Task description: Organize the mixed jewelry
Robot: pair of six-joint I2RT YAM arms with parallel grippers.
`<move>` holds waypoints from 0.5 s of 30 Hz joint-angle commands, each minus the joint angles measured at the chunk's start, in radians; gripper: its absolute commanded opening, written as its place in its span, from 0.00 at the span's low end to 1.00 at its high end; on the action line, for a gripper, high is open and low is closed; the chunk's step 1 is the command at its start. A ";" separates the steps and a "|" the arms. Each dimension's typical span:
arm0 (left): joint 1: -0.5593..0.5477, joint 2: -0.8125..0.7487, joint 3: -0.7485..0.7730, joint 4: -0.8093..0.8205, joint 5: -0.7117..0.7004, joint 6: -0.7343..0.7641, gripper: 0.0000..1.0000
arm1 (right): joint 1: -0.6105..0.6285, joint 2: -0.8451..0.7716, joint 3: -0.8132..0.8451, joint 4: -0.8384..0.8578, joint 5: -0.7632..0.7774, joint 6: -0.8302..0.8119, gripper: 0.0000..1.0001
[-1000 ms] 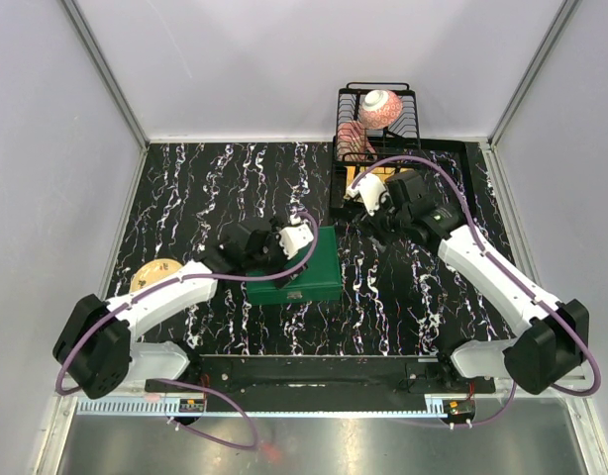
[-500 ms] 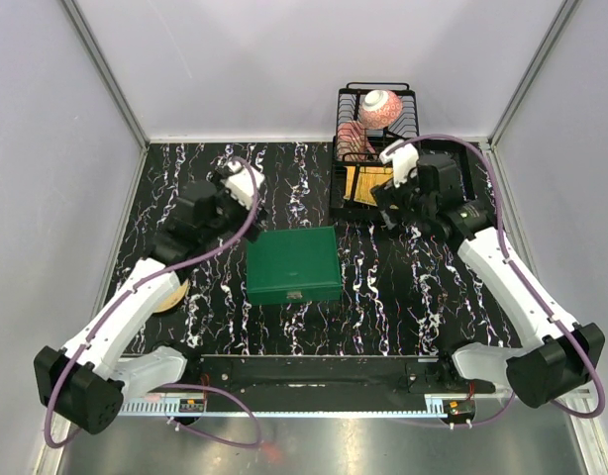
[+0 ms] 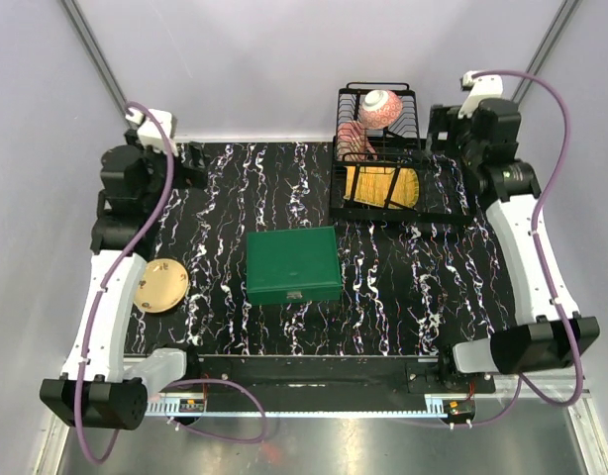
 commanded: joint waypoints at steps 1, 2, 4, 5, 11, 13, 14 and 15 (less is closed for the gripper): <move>0.078 0.025 0.099 -0.009 0.040 -0.086 0.99 | -0.031 0.093 0.173 -0.060 0.020 0.098 1.00; 0.124 0.028 0.116 -0.012 0.052 -0.118 0.99 | -0.031 0.108 0.181 -0.063 0.020 0.098 1.00; 0.155 0.042 0.127 -0.013 0.083 -0.137 0.99 | -0.031 0.117 0.193 -0.063 0.018 0.098 1.00; 0.181 0.047 0.134 -0.013 0.097 -0.150 0.99 | -0.030 0.122 0.193 -0.058 0.021 0.098 1.00; 0.242 0.059 0.107 0.011 0.157 -0.173 0.99 | -0.030 0.094 0.124 0.021 0.040 0.122 1.00; 0.245 0.059 0.099 0.017 0.158 -0.170 0.99 | -0.031 0.079 0.095 0.041 0.043 0.118 1.00; 0.247 0.061 0.096 0.017 0.160 -0.170 0.99 | -0.031 0.067 0.086 0.054 0.045 0.116 1.00; 0.247 0.061 0.094 0.017 0.161 -0.170 0.99 | -0.030 0.061 0.072 0.058 0.043 0.116 1.00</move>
